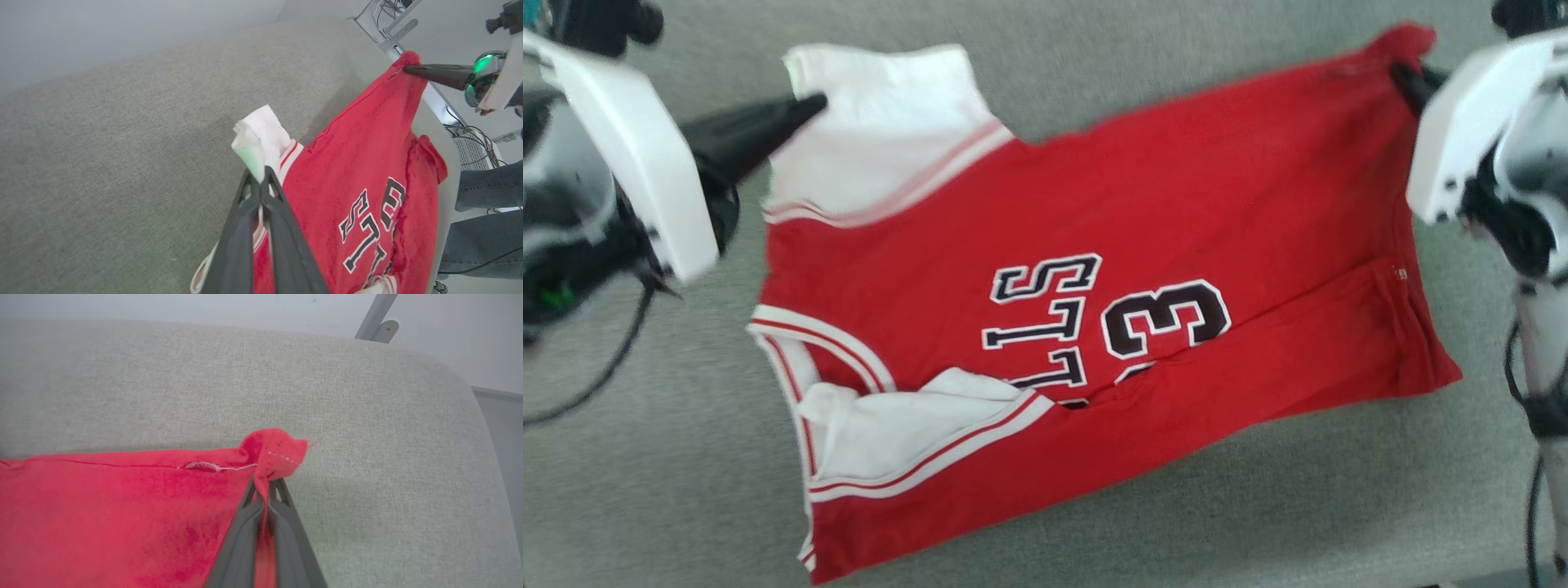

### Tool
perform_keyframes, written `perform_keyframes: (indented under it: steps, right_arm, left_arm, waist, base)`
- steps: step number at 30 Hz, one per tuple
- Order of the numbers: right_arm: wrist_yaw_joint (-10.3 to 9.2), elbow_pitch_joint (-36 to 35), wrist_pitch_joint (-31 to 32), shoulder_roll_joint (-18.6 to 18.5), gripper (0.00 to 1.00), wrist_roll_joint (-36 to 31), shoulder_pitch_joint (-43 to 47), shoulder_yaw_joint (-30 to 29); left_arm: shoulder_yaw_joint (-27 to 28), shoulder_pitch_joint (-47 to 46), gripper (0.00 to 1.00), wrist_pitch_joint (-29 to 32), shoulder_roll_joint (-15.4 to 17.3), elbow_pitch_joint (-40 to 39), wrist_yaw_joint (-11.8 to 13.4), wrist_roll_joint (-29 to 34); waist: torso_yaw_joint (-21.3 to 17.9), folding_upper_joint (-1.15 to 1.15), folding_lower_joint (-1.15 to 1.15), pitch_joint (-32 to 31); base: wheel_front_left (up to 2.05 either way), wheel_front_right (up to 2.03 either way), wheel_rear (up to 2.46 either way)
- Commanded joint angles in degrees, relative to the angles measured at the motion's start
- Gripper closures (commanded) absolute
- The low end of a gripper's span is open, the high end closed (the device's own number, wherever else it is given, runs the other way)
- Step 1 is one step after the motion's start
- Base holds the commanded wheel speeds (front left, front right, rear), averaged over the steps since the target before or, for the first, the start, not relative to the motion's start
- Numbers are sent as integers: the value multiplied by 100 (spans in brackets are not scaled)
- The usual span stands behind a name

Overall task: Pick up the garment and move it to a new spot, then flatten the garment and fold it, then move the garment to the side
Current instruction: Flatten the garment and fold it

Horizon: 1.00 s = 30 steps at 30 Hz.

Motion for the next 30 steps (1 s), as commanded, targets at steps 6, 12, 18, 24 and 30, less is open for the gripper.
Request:
perform_keyframes:
  steps: [6,12,18,24,30]
  right_arm:
    - [-5,-848,131,-421,100,489,1169,-7]
    - [-5,-1389,201,-517,100,702,2064,-247]
    - [-5,-1952,50,-559,100,612,3147,-677]
    - [-5,-2136,-292,-379,100,535,3691,-854]
    - [-5,-1762,-595,-184,100,184,3600,-808]
  left_arm:
    - [-97,932,100,-917,477,-869,14,114]
    - [-163,1828,100,-1901,894,-1448,14,137]
    - [-204,2955,100,-2632,1045,-1495,14,407]
    - [317,3910,100,-2691,404,-1167,14,545]
    - [683,4496,100,-2692,-267,-443,14,965]
  waist:
    - [385,0,0,-767]
    - [417,0,0,-951]
    - [512,0,0,-924]
    - [559,0,0,-771]
    - [548,0,0,-654]
  base:
    - [0,0,0]
    - [0,0,0]
    - [0,0,0]
    - [0,0,0]
    - [0,0,0]
